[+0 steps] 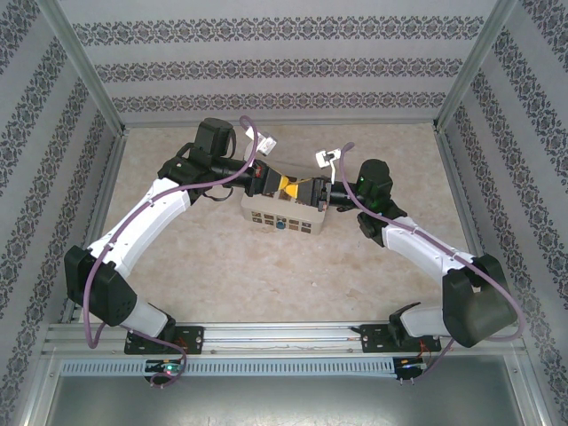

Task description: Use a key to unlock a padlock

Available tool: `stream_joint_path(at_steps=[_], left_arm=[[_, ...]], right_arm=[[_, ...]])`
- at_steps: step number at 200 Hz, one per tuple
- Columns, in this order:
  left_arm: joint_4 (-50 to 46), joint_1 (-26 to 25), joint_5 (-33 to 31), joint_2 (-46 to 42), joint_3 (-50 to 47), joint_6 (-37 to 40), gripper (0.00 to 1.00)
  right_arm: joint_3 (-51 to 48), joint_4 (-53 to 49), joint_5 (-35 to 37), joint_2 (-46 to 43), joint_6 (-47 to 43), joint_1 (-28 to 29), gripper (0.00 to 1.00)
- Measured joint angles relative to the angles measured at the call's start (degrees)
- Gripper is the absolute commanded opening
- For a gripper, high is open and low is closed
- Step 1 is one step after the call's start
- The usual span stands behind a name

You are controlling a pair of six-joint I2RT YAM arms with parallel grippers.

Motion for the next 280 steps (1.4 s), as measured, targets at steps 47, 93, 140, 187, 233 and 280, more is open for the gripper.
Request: stream_joint_path(at_steps=[47, 93, 140, 187, 233, 280], left_arm=[[1.53, 0.37, -3.69, -1.44, -1.75, -0.79, 0.57], [8.0, 1.99, -16.26, -13.38, -13.73, -1.95, 0.77], [18.16, 1.99, -27.52, -21.14, -29.86, -7.13, 0.78], [27.15, 0.98, -30.91, -19.23, -42.18, -14.97, 0.71], [38.99, -3.08, -32.28, -9.88, -47.04, -21.64, 0.7], [48.81, -3.82, -32.65, -0.72, -47.3, -24.65, 0.71]], right_arm=[[-1.16, -4.33, 2.58, -2.05, -3.82, -0.48, 0.0], [-3.34, -11.87, 7.85, -2.58, -8.13, -2.71, 0.0], [-5.09, -15.58, 14.1, 1.77, -8.41, -4.68, 0.0], [-5.01, -16.2, 16.65, 8.63, -7.8, -6.29, 0.0], [-3.39, -16.26, 16.63, 14.8, -6.58, -6.91, 0.0], [-2.58, -15.72, 16.39, 16.55, -6.6, -6.91, 0.0]])
